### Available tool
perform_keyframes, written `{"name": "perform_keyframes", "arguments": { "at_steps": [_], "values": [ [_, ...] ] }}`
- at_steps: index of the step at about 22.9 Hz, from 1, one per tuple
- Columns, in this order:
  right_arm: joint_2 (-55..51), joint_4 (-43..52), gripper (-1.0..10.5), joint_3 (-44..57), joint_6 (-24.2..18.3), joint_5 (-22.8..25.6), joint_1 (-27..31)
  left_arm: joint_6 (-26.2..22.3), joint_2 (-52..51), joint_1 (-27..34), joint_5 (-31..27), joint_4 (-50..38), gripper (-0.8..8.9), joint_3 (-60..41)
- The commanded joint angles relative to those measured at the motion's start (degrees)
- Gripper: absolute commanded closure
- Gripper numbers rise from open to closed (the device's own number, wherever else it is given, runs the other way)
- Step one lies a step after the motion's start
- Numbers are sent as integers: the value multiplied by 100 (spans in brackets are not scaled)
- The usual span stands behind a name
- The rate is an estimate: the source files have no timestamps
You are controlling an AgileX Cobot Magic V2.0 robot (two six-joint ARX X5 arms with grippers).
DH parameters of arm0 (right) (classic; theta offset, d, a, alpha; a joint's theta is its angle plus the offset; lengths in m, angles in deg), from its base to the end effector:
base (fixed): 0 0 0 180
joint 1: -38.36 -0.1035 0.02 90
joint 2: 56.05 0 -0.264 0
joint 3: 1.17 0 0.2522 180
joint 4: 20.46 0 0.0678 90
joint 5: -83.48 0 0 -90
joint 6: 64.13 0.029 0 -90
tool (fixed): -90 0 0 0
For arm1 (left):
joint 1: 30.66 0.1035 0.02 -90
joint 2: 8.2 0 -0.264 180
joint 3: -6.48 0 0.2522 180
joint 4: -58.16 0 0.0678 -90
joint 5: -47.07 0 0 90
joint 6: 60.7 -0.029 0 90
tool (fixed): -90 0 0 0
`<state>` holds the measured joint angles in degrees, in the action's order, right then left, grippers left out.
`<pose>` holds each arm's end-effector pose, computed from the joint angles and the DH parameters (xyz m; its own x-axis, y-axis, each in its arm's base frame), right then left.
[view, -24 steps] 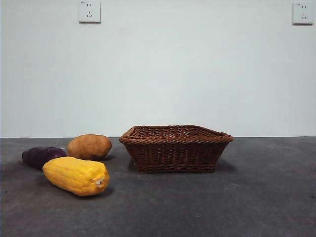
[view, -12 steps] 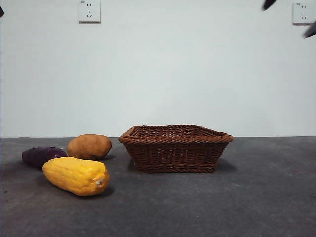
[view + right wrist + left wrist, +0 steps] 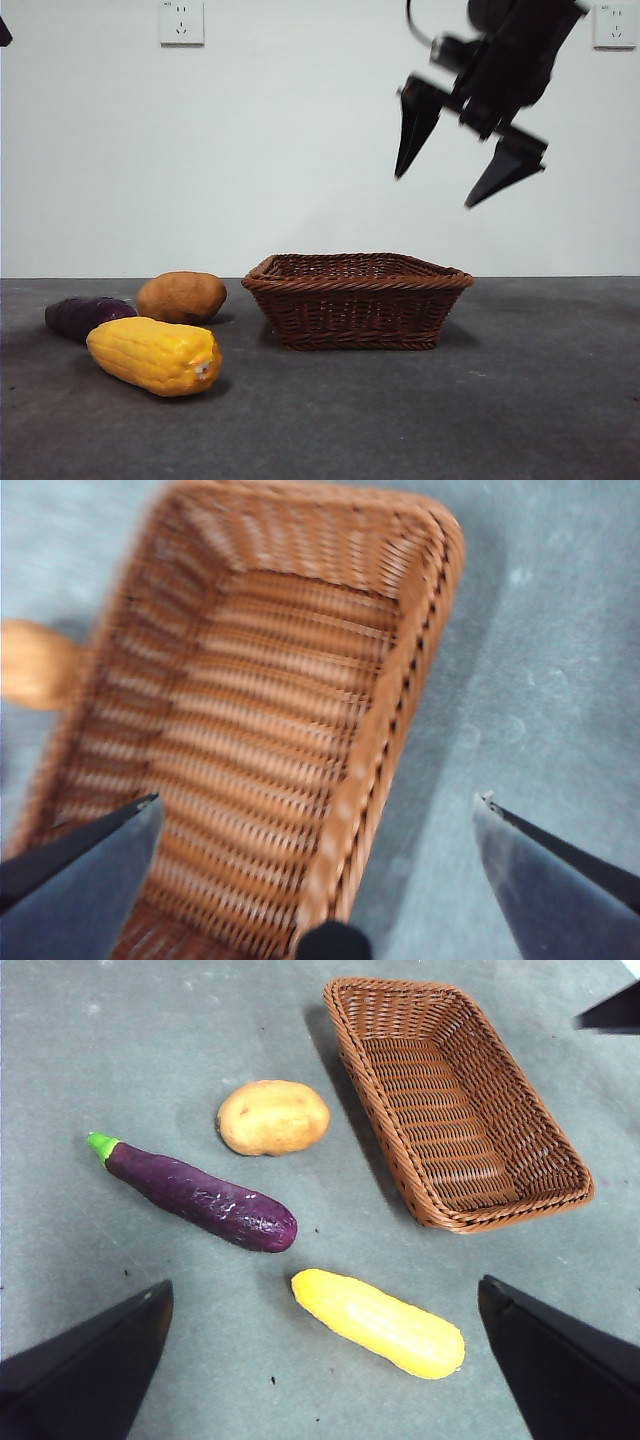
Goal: Help me put the vegetables on the table into the basket
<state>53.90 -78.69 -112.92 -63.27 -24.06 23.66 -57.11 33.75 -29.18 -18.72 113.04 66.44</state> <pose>0.3991 0.1137 0.2800 0.4335 0.4253 -0.7945 -0.3910 0.8831 0.2594 0.1392 -0.0083 0.3014 0.7400 -0.3911 -0.5472 0.2662 0.9174 -0.2957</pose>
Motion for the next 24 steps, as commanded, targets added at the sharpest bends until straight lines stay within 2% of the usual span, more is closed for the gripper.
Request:
{"name": "perform_keyframes", "arguments": {
  "at_steps": [1, 3, 10, 17, 21, 24],
  "values": [
    [439, -52, 333, -219, 33, 52, -42, -20, -7, 7, 22, -46, 184, 39],
    [737, -2, 386, -280, 33, 127, -72, -20, -4, 4, 22, -44, 185, 39],
    [1377, 205, 392, -280, 48, 219, -72, -20, 15, 7, 20, -44, 184, 39],
    [1484, 503, 859, -273, 66, 251, -188, -20, 140, 7, 17, -39, 185, 39],
    [1484, 566, 957, -271, 188, 260, -216, -20, 162, 7, 17, 0, 184, 39],
    [1484, 595, 957, -271, 238, 258, -216, -20, 162, 7, 17, 24, 184, 39]
  ]
}}
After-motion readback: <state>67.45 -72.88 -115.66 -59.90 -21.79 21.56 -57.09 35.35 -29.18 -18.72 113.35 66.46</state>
